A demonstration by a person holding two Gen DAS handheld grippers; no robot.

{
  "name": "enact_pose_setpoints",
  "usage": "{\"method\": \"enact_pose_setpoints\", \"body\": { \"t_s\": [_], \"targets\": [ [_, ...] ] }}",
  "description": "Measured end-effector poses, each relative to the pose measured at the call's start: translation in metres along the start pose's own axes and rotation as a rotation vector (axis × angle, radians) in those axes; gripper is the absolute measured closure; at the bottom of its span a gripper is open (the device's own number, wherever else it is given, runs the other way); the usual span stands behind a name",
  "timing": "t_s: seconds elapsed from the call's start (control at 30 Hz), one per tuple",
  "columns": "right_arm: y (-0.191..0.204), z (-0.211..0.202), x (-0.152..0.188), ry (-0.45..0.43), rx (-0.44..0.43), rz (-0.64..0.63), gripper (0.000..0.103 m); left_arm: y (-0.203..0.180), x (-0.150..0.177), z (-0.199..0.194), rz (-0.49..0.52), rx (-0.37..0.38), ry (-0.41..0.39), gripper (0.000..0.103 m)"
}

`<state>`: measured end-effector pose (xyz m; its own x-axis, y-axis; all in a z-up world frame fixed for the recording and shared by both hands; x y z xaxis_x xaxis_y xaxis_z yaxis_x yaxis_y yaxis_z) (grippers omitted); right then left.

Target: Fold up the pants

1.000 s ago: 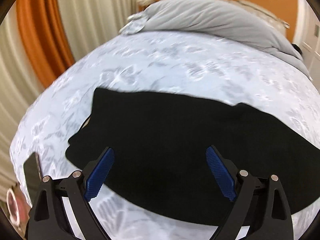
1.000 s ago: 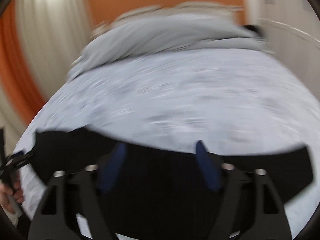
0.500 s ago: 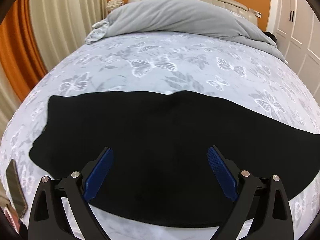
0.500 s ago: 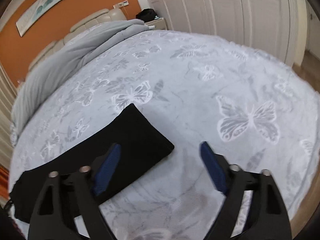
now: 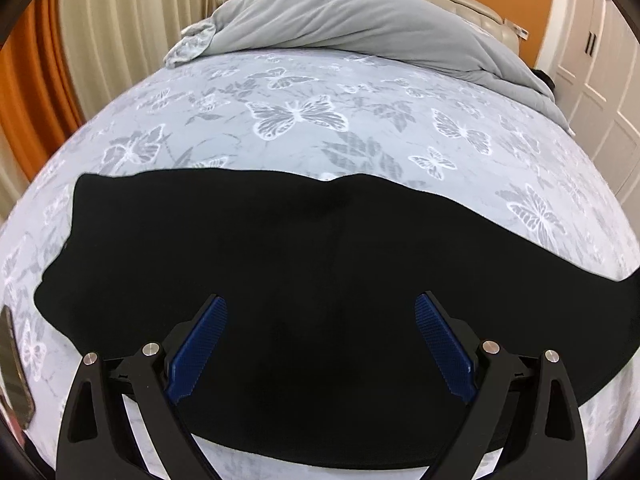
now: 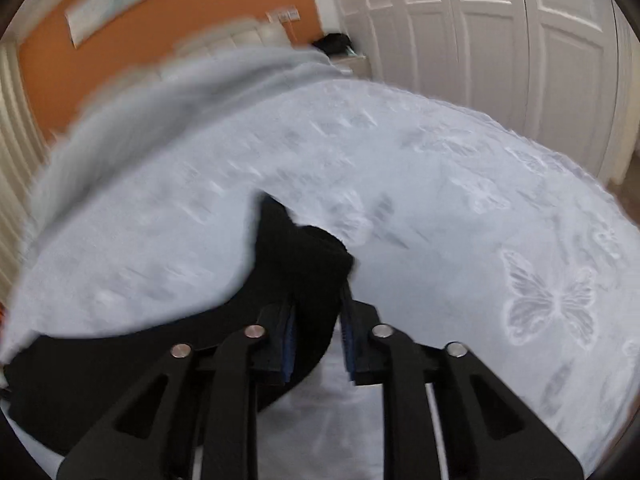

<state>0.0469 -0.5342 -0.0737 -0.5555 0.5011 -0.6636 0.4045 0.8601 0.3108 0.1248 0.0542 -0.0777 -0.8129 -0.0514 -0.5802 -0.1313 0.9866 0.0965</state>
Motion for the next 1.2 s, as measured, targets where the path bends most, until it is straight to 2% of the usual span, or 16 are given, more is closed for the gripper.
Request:
{"method": "enact_pose_setpoints", "body": {
  "t_s": [0.03,0.07,0.1,0.13,0.17,0.23,0.3,0.33,0.4,0.43,0.47,0.53,0.7,0.87,1.0,1.2],
  "targets": [
    [-0.016,0.018,0.012,0.07,0.026,0.06,0.08,0.001,0.0,0.001,-0.001,-0.001,0.004,0.01],
    [-0.03,0.034,0.024,0.147,0.026,0.122,0.075,0.002,0.001,0.002,0.001,-0.008,0.006,0.01],
    [-0.034,0.031,0.025,0.113,0.002,0.138,0.071,0.002,0.003,0.002,0.006,-0.011,0.007,0.01],
    [-0.034,0.027,0.021,0.099,0.021,0.134,0.055,0.003,0.004,0.002,0.009,-0.014,0.008,0.01],
    [-0.033,0.024,0.018,0.1,0.036,0.133,0.046,0.003,0.005,0.002,0.012,-0.014,0.01,0.01],
    [-0.033,0.02,0.018,0.073,-0.024,0.152,0.042,0.004,0.004,0.001,0.011,-0.005,0.015,0.01],
    [-0.035,0.026,0.024,0.094,-0.057,0.196,0.041,0.004,0.004,0.001,0.0,0.003,0.017,0.01],
    [-0.038,0.029,0.026,0.097,-0.069,0.211,0.041,0.003,0.003,0.001,-0.001,0.004,0.017,0.01],
    [-0.042,0.028,0.026,0.082,-0.062,0.217,0.058,0.0,0.004,0.0,0.007,0.004,0.015,0.01],
    [-0.043,0.027,0.024,0.07,-0.092,0.243,0.078,-0.003,0.005,0.0,0.015,0.003,0.011,0.01],
    [-0.043,0.025,0.02,0.06,-0.153,0.291,0.082,-0.004,0.005,-0.001,0.022,0.004,0.01,0.01],
    [-0.034,0.011,0.013,0.015,-0.175,0.302,0.084,-0.008,0.007,-0.001,0.039,0.011,0.01,0.01],
    [0.039,-0.042,-0.023,-0.14,-0.346,0.184,0.084,-0.009,0.006,-0.006,0.04,0.03,0.008,0.01],
    [0.129,-0.082,-0.03,-0.197,-0.529,0.028,0.084,0.003,0.0,-0.012,0.0,0.04,-0.001,0.01],
    [0.21,-0.093,-0.018,-0.175,-0.67,-0.089,0.084,0.019,-0.005,-0.015,-0.045,0.039,-0.005,0.01],
    [0.304,-0.073,0.018,-0.056,-0.766,-0.235,0.084,0.051,-0.01,-0.022,-0.108,0.046,-0.008,0.01]
  ]
}}
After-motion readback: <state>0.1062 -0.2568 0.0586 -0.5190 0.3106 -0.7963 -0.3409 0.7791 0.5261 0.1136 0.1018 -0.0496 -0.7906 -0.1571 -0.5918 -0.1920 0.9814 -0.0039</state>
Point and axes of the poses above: each gripper's, at about its wrist camera, not at the fingertips, and z roughly the way its jaws point, y to its left, x to its underside, the point moved 3 cm from there along z, roughly the way its jaws point, and after that the axes turned 13 degrees about -x, right-handed, at the moved point
